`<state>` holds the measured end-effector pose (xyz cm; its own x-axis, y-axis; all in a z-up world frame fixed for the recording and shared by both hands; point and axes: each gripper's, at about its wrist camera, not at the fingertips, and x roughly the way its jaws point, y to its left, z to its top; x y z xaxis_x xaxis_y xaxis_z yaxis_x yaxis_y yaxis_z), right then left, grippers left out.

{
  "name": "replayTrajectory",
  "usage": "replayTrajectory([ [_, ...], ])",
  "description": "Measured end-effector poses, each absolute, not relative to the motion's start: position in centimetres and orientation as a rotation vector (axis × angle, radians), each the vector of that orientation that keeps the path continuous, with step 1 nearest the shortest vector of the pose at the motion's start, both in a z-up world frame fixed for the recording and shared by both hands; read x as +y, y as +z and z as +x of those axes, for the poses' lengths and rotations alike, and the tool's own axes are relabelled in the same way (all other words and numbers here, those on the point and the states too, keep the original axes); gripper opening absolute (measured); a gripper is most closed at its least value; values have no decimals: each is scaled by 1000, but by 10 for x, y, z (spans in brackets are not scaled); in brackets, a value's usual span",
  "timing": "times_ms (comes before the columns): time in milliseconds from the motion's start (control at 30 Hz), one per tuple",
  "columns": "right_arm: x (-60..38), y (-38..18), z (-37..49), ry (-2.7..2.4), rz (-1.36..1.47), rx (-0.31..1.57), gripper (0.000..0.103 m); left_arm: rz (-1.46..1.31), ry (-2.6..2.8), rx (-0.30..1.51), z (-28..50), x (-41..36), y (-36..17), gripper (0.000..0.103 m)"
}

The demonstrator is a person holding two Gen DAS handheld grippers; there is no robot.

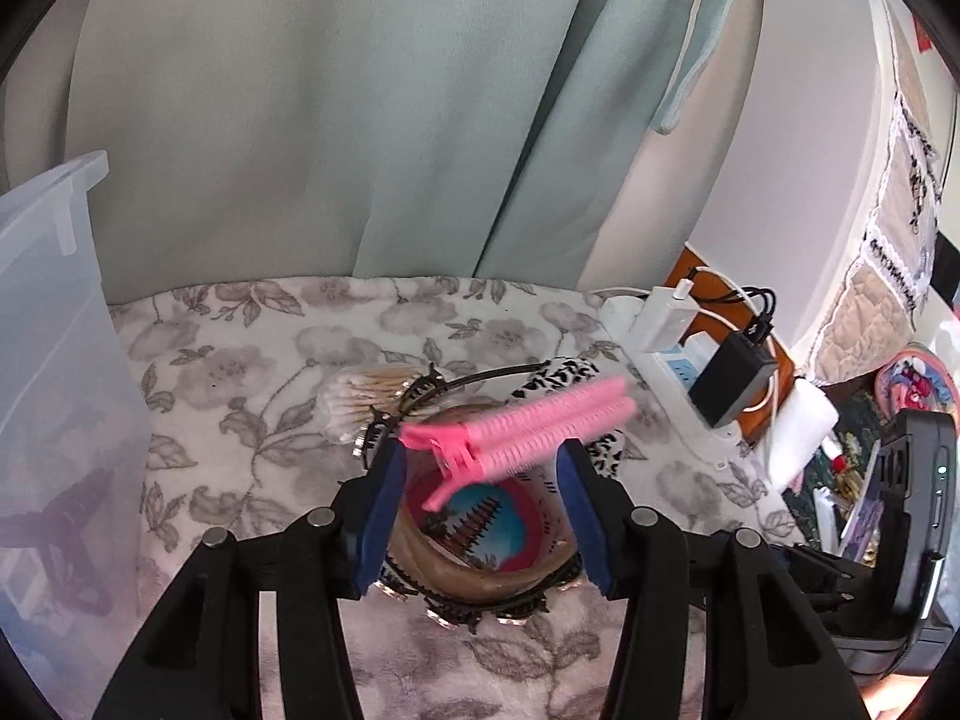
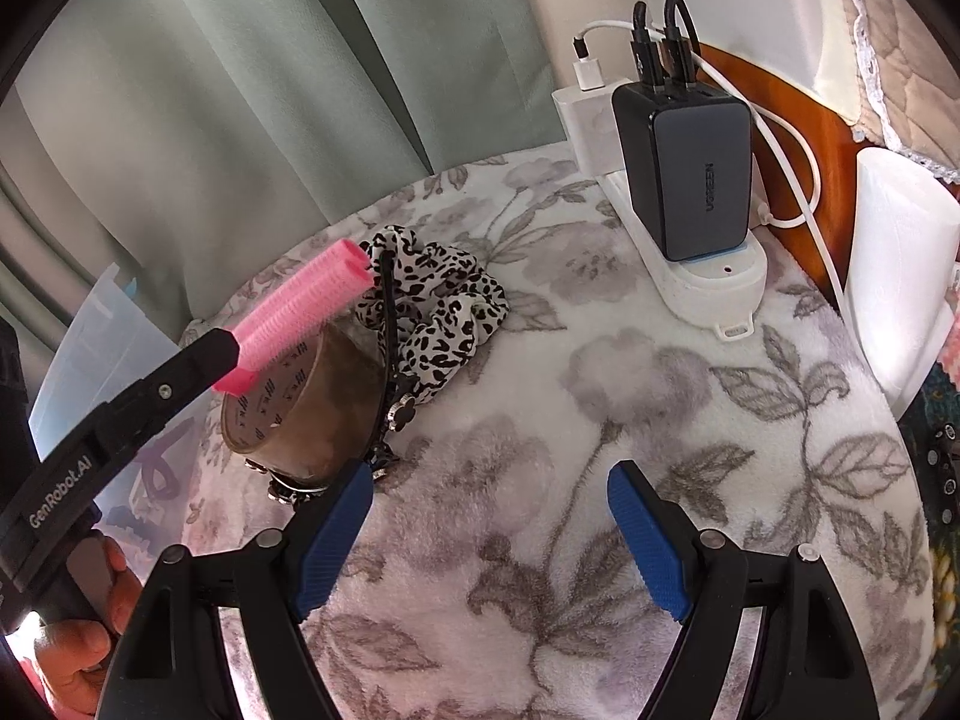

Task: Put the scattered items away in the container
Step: 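Close the left tool on the pink roller while the right tool grasps the leopard scrunchie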

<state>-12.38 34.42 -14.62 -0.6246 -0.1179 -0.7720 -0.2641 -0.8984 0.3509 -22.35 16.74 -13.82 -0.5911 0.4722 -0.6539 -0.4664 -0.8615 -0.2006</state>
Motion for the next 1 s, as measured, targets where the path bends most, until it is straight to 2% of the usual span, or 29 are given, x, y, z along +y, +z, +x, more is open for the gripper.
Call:
replayTrajectory([
  [100,344,-147,-125,2673,-1324,677,83,-1012,2429,13,-232,165,-142,59],
  [467,346,-149,-125,2665,-1322,686,84,-983,2280,38,-208,177,-123,60],
  [833,360,-145,-116,2633,-1277,709,83,-920,2303,266,-188,223,-125,61],
  [1000,367,-148,-114,2604,-1278,714,83,-898,2324,281,-190,227,-130,61],
])
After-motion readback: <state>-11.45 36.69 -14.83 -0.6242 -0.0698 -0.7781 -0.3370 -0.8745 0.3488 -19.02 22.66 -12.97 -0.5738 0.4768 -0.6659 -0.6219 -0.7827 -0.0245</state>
